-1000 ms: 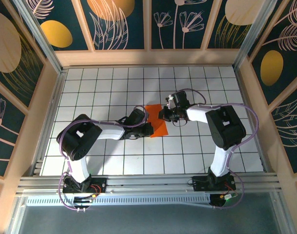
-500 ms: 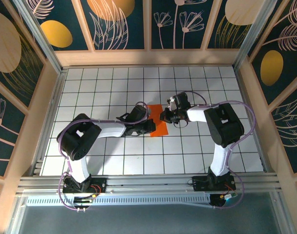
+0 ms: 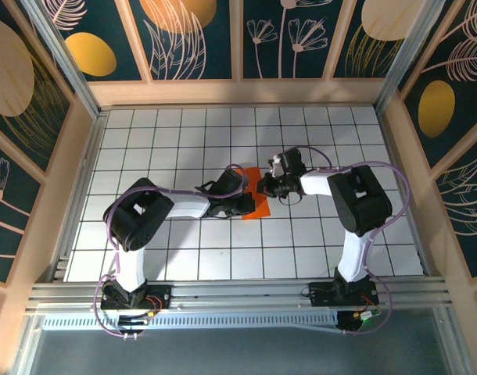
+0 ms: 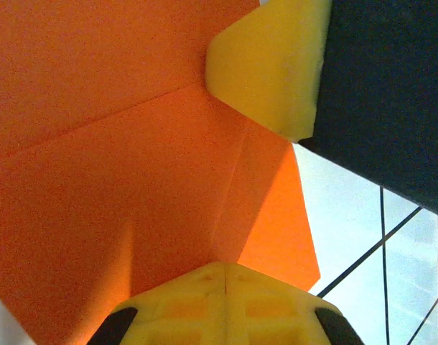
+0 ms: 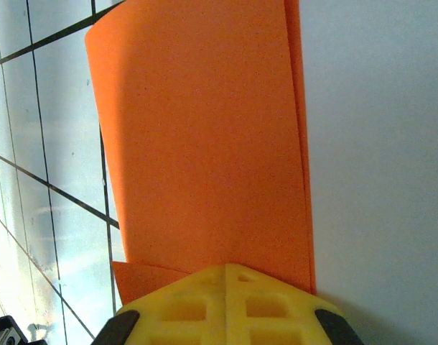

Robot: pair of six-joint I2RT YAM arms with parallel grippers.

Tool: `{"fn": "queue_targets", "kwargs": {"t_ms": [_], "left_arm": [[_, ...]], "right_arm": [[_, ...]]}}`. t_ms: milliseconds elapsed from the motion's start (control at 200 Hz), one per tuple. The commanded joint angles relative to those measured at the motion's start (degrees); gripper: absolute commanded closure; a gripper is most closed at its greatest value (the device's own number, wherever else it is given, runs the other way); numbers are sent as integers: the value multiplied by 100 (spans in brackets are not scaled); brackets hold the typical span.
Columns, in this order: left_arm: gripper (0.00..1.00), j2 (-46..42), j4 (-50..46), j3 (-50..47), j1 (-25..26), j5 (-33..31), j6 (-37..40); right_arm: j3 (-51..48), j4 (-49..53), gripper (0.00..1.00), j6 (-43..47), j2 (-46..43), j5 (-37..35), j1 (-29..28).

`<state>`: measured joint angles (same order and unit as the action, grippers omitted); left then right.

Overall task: Fold a paper plane with a square sheet of paper (fold left side to right side)
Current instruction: Fold the triangle a second time at the center of the table.

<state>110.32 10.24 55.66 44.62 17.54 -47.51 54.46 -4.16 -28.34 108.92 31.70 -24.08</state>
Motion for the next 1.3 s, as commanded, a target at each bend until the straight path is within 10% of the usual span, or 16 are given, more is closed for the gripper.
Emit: {"fn": "queue_targets", "kwargs": {"t_ms": [0,1296], "left_arm": [[100,97,-209,42,88,12,145],[96,-2217,497,-1858,-119,-697,-525]], "right_arm": [[-91,445,100,179,236,-406,20],[159,171,90,40,-266,-87,128]]}}
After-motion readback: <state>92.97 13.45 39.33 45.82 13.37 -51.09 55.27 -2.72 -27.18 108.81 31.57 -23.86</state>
